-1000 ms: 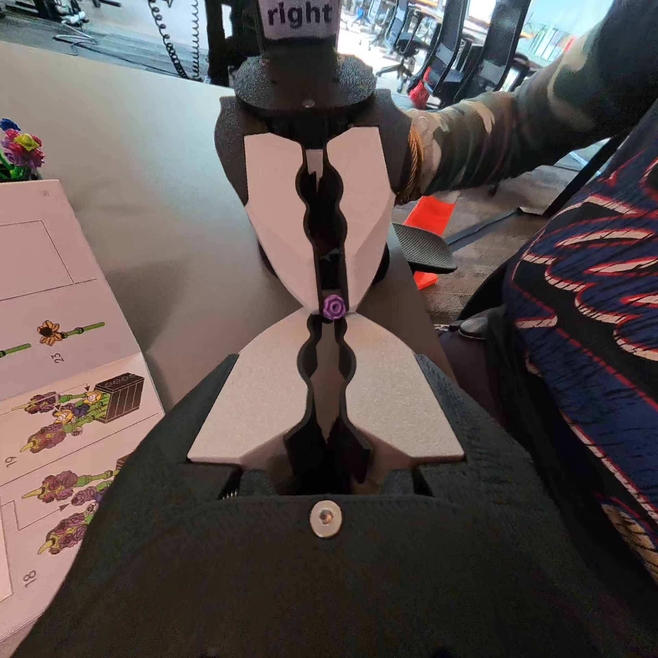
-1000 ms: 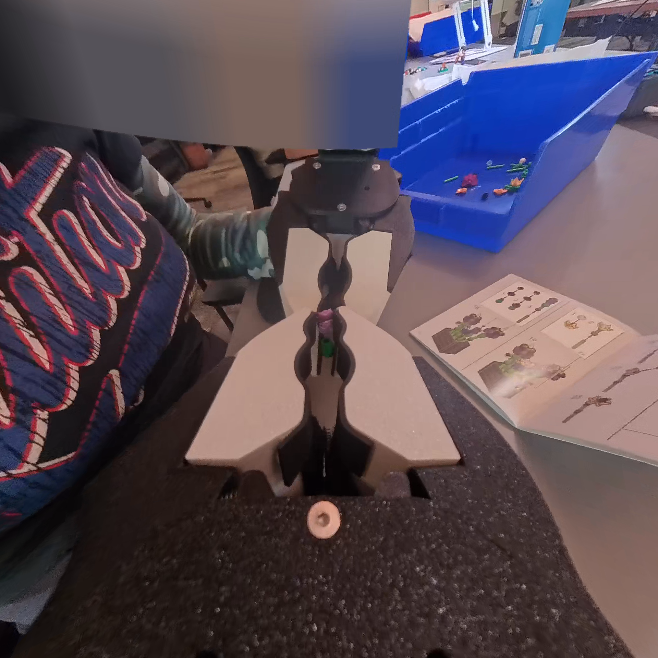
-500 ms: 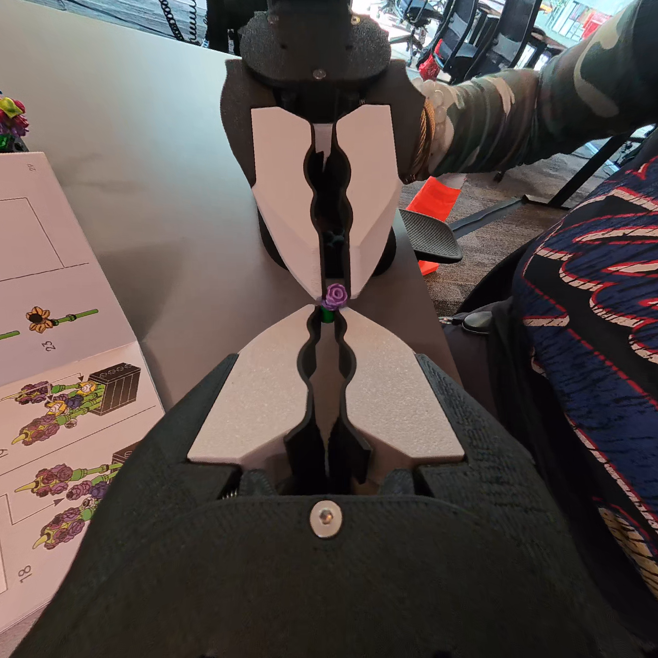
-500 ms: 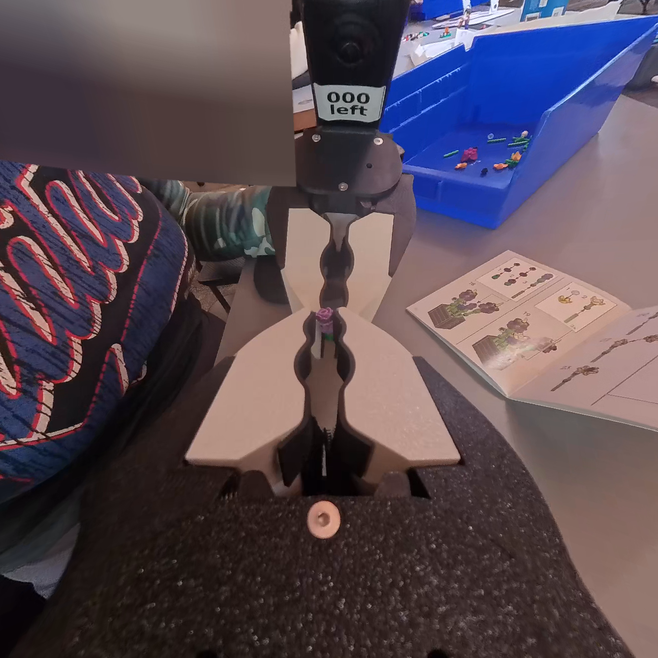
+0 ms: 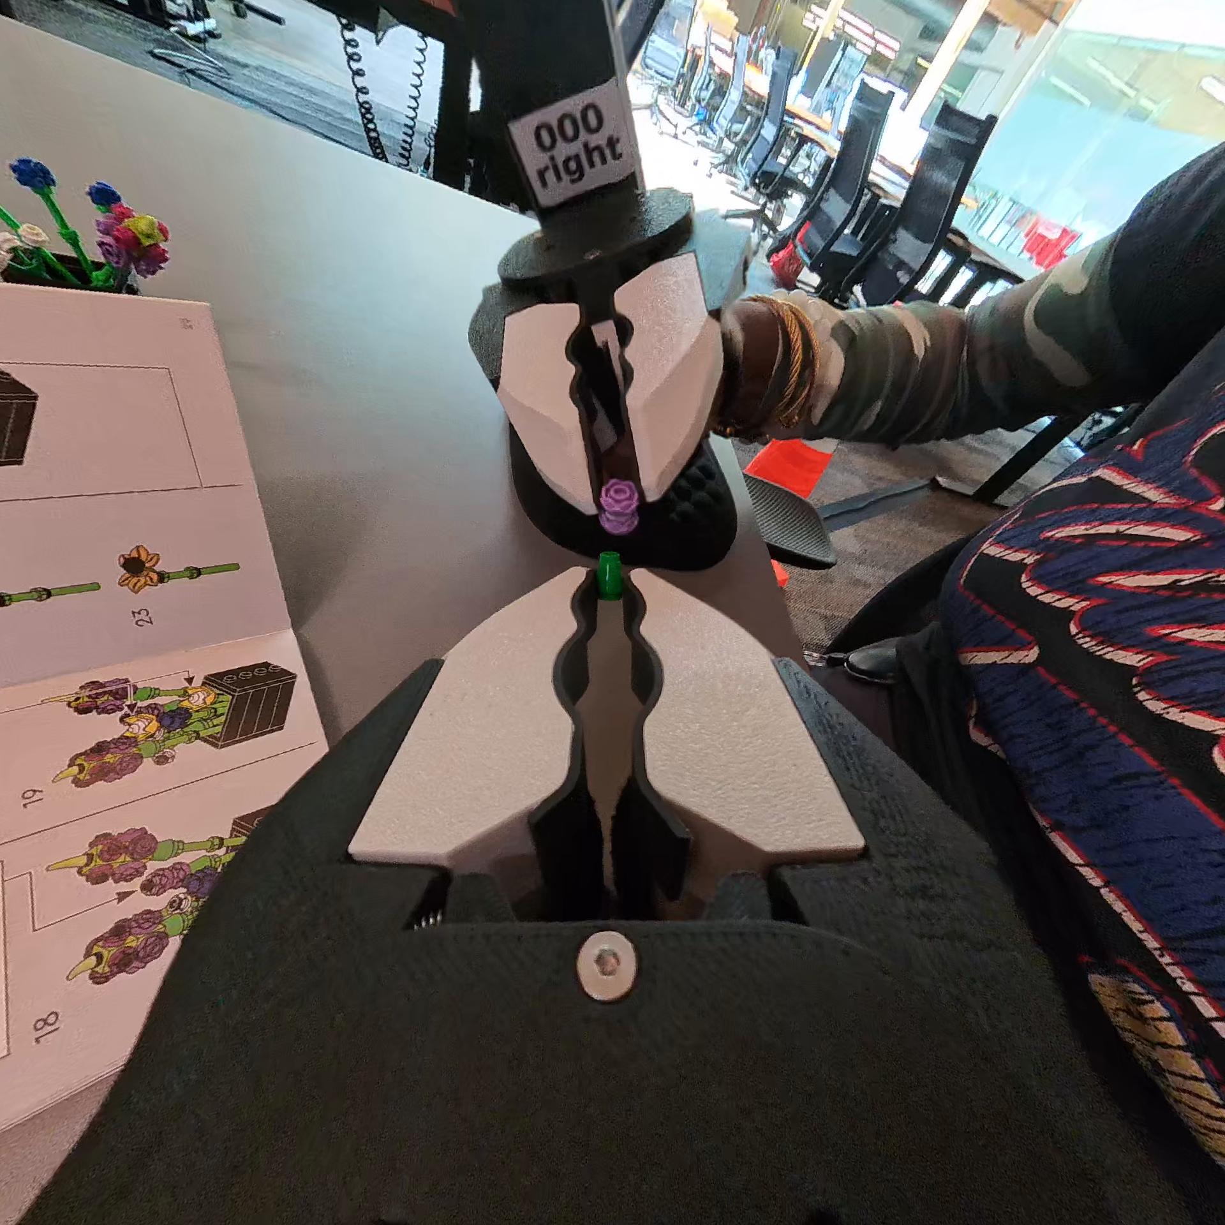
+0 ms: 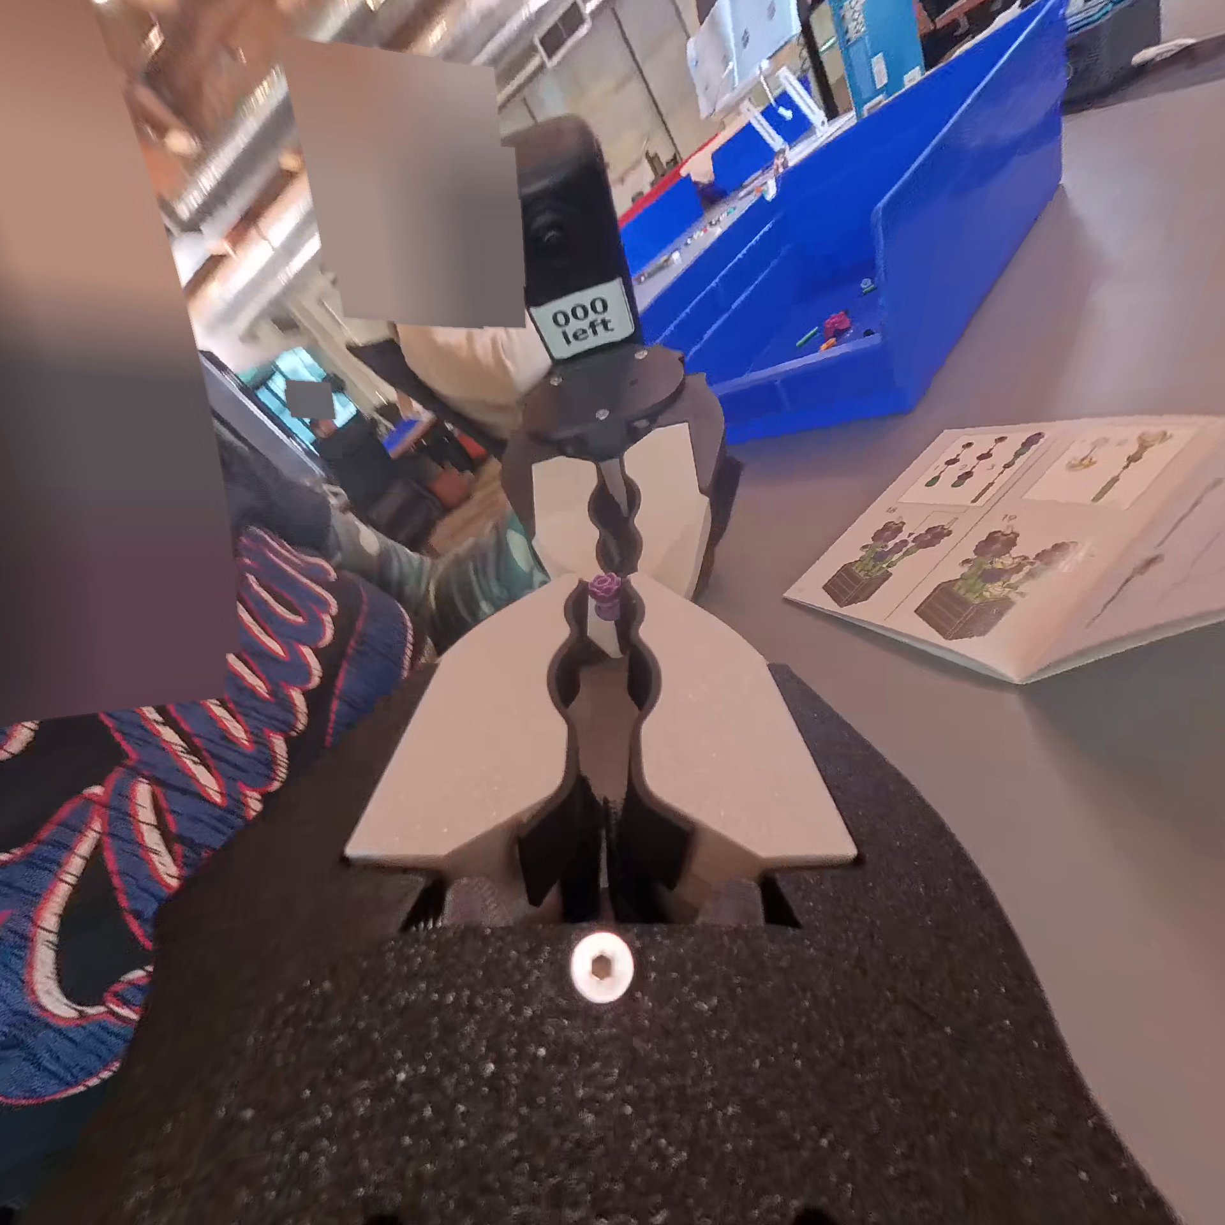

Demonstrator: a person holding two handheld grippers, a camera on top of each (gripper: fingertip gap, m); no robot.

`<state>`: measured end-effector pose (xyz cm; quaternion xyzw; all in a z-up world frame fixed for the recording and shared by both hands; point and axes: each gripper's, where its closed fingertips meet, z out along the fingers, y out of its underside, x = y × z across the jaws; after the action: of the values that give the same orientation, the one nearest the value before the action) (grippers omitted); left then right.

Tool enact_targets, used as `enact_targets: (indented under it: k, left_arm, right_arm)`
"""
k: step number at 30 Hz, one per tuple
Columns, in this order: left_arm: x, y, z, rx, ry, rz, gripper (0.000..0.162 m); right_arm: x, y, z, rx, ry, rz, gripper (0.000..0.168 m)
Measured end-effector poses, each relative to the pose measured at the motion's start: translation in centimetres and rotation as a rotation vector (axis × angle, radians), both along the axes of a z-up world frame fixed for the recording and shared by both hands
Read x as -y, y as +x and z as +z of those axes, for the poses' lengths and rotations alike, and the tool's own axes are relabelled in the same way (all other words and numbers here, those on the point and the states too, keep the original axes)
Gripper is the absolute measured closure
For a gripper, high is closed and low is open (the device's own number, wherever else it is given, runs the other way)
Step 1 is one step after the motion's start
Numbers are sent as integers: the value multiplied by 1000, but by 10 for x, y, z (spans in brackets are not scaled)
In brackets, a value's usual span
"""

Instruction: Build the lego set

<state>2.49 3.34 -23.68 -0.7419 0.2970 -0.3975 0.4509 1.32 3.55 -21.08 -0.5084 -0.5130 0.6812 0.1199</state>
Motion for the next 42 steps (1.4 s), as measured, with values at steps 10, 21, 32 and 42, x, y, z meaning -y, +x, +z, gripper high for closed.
enact_targets:
  k: [10,21,32,42]
  left_arm:
    - [-2,-6,9,67,22,30,155]
    - [-10,-18,24,238,3,116,155]
    - [-12,-18,18,235,-50,119,155]
    - [-13,-20,16,250,-64,128,156]
  right_arm:
    - [-13,-9,23,-76,-334,-104,159]
    - [-16,-27,21,-121,-484,-238,160]
    - [-10,-28,13,-86,-309,-263,159]
    - [-11,-29,9,-98,-345,-344,159]
